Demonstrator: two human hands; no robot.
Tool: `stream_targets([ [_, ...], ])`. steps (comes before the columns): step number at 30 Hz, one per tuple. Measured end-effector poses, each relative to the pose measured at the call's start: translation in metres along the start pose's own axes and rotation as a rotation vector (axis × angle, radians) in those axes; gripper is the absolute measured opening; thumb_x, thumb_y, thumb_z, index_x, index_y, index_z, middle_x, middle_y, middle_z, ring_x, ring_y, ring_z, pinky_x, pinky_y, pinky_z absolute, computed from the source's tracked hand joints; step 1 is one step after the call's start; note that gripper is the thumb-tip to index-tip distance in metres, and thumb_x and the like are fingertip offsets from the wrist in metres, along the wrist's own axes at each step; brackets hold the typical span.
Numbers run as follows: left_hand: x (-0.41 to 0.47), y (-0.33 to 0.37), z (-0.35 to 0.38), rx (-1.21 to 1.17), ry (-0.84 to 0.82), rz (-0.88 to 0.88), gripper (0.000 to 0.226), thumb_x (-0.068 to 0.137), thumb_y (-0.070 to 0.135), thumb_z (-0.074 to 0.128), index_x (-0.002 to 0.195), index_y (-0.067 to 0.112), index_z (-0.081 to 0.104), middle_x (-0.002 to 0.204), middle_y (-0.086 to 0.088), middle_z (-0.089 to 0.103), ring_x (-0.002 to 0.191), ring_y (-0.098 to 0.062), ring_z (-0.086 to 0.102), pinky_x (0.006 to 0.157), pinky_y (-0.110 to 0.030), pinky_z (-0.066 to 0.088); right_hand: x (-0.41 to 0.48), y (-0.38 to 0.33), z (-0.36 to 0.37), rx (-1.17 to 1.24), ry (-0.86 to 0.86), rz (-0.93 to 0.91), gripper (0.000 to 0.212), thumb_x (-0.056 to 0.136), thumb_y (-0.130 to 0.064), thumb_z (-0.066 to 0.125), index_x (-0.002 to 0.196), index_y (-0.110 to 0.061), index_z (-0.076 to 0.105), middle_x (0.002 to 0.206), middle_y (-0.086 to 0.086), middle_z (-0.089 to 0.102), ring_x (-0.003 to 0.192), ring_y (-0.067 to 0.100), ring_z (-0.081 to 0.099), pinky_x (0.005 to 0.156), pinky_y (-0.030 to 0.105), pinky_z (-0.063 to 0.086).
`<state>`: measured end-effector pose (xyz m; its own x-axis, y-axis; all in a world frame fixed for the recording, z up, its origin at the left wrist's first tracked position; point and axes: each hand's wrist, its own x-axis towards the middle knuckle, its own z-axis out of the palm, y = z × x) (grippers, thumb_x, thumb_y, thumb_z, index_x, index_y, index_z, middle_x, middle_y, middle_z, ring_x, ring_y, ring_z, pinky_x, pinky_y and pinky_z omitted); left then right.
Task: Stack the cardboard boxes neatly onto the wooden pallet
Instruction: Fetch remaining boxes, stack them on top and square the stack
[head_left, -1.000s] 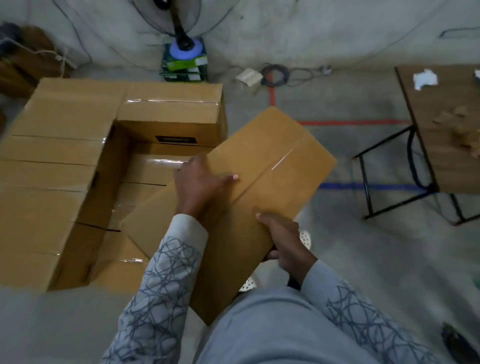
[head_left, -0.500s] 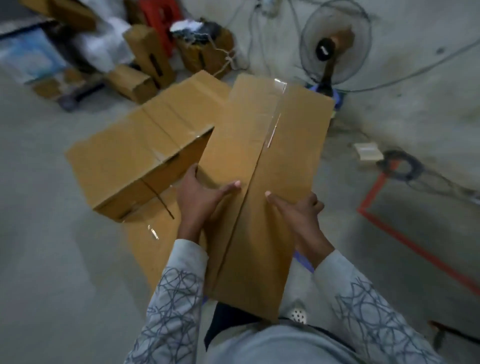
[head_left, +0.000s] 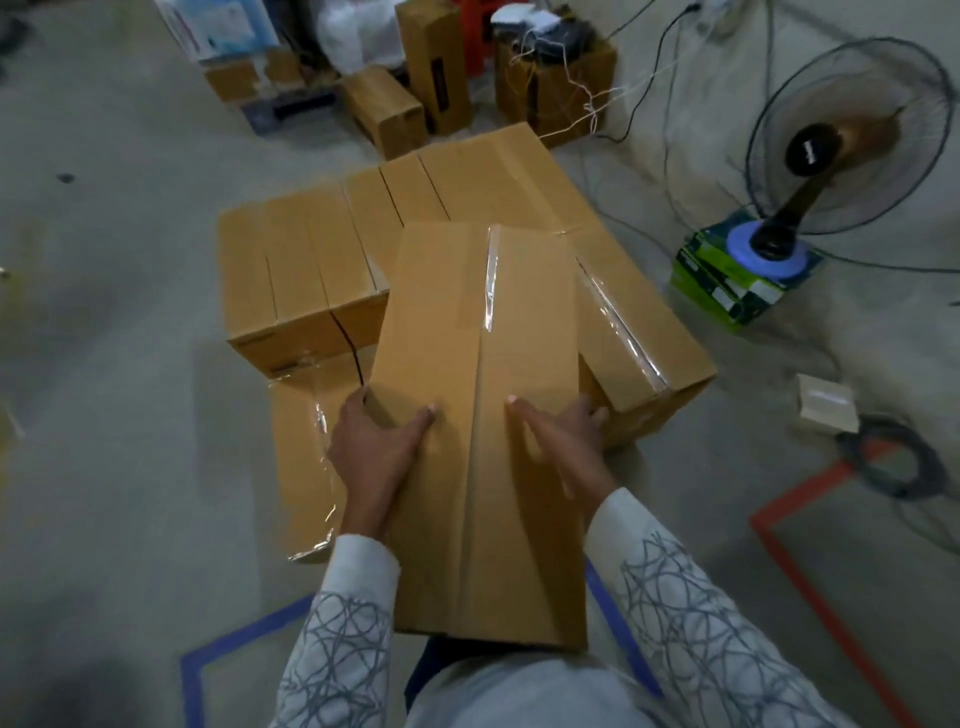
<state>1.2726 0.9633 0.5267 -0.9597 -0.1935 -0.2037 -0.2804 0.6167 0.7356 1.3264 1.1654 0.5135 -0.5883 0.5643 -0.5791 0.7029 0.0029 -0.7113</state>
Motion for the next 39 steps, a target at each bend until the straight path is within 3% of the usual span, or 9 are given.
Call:
stream_targets([
  [6,0.034,0.001,0.041,0.029,-0.011,-0.101,0.082,0.079,0.044,0.084,0.147,0.018,0.048,0.147,-0.005,0.055,0.133,-0.031,0.052,0.112,-0.047,0.039,0.067,-0.006,0.001,-0.030,-0.049,0.045,0.115,0.077,-0.061,0.082,0.163,-0.021,0.017,0.166,0.006,0.017,0.144,0.037,0.037,0.110,0.054,0.045],
  [12,0.050,0.002,0.090,-0.050,-0.093,-0.286,0.067,0.085,0.033,0.082,0.143,0.018,0.052,0.139,-0.005,0.061,0.124,-0.027,0.057,0.092,-0.031,0.039,0.140,-0.009,-0.002,-0.228,-0.040,0.040,0.108,0.084,-0.064,0.074,0.163,-0.015,0.019,0.166,0.007,0.016,0.143,0.036,0.036,0.106,0.048,0.044],
  [18,0.087,0.007,0.144,-0.044,-0.094,-0.452,0.061,0.084,0.030,0.080,0.140,0.020,0.056,0.134,-0.005,0.063,0.116,-0.028,0.059,0.092,-0.035,0.044,0.210,-0.004,0.006,-0.203,-0.128,0.128,0.115,0.080,-0.066,0.076,0.164,-0.017,0.013,0.169,0.004,0.008,0.151,0.036,0.025,0.115,0.055,0.039],
  [21,0.103,0.008,0.176,-0.080,-0.079,-0.532,0.057,0.085,0.022,0.078,0.138,0.018,0.056,0.126,-0.003,0.063,0.101,-0.020,0.058,0.090,-0.036,0.048,0.253,-0.003,0.008,-0.286,-0.167,0.124,0.115,0.081,-0.066,0.075,0.163,-0.017,0.014,0.169,0.004,0.009,0.151,0.037,0.024,0.114,0.058,0.038],
  [24,0.122,0.000,0.211,-0.130,-0.054,-0.591,0.051,0.086,0.015,0.077,0.133,0.018,0.058,0.108,0.006,0.062,0.082,-0.002,0.054,0.082,-0.033,0.046,0.301,0.001,0.018,-0.304,-0.209,0.097,0.114,0.081,-0.065,0.076,0.163,-0.016,0.014,0.168,0.004,0.010,0.152,0.036,0.023,0.117,0.061,0.035],
  [29,0.170,-0.033,0.275,-0.181,-0.057,-0.611,0.066,0.067,0.038,0.072,0.130,0.028,0.057,0.119,0.005,0.061,0.110,-0.025,0.064,0.096,-0.045,0.054,0.384,0.013,0.053,-0.352,-0.185,0.058,0.115,0.079,-0.069,0.075,0.162,-0.016,0.016,0.166,0.006,0.014,0.149,0.036,0.028,0.117,0.061,0.034],
  [32,0.200,-0.055,0.307,-0.205,-0.044,-0.595,0.062,0.080,0.024,0.077,0.138,0.022,0.055,0.126,0.002,0.061,0.108,-0.023,0.063,0.095,-0.041,0.053,0.427,0.024,0.076,-0.356,-0.165,0.025,0.113,0.081,-0.065,0.076,0.162,-0.014,0.017,0.165,0.006,0.014,0.148,0.036,0.032,0.116,0.054,0.040],
  [36,0.237,-0.081,0.342,-0.272,-0.047,-0.568,0.076,0.063,0.036,0.068,0.137,0.023,0.057,0.128,0.002,0.062,0.110,-0.024,0.064,0.095,-0.044,0.055,0.470,0.032,0.100,-0.363,-0.085,-0.066,0.109,0.081,-0.060,0.078,0.160,-0.009,0.022,0.161,0.009,0.020,0.146,0.036,0.033,0.116,0.053,0.040],
  [39,0.250,-0.092,0.356,-0.357,-0.073,-0.566,0.080,0.064,0.037,0.071,0.142,0.025,0.055,0.136,0.003,0.061,0.118,-0.023,0.062,0.101,-0.047,0.053,0.472,0.035,0.108,-0.399,-0.059,-0.172,0.106,0.086,-0.052,0.077,0.163,-0.011,0.016,0.166,0.011,0.016,0.152,0.033,0.020,0.122,0.053,0.031],
])
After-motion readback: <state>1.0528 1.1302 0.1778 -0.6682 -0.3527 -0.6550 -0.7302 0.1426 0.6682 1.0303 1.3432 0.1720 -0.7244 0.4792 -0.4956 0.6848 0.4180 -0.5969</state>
